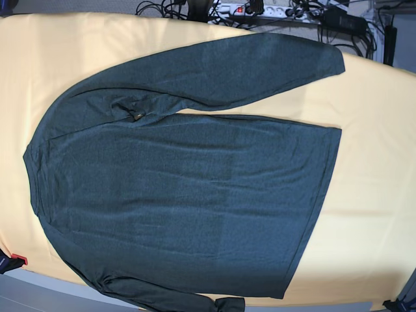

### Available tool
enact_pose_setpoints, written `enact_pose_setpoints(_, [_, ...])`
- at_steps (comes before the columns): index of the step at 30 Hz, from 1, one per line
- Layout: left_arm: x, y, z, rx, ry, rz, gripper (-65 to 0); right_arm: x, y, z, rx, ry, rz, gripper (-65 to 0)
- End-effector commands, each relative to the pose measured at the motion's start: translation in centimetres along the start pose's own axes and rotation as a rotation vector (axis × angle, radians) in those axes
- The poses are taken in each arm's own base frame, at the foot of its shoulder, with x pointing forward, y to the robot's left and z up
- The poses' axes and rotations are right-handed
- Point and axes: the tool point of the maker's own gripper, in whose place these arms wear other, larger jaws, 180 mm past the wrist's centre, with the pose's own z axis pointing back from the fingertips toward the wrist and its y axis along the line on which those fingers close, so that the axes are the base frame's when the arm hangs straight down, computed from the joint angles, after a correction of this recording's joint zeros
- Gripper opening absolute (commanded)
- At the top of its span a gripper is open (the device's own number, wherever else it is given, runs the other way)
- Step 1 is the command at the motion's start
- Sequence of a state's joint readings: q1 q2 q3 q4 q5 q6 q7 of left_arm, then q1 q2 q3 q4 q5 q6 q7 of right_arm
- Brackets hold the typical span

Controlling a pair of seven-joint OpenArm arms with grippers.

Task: Fold the T-shirt properly

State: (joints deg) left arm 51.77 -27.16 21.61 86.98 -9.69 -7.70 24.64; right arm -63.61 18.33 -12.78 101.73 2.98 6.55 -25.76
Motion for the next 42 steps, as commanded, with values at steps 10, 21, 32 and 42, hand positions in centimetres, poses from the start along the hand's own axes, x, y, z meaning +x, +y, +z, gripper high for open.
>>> enact_pose_setpoints(10, [5.6,2.2,10.2,0.061,-0.231,0.112,-65.0,8.3,-4.8,10.0,-0.23,-0.235,0.083,-65.0])
enact_pose_setpoints(21, [12.9,6.0,19.2,0.202,-0.493,0.049,-65.0,10.0,-12.5,14.4,-0.494,-0.278,0.091,-65.0])
enact_pose_setpoints(32, [17.7,7.7,22.1,0.254,-0.633,-0.074,-65.0,13.5,-18.7,17.7,-0.687,-0.385,0.123,-65.0])
enact_pose_setpoints(42, [19.6,9.1,23.3,0.279,-0.76,0.104,-65.0,18.7,-19.3,18.6,-0.657,-0.573,0.147,-65.0])
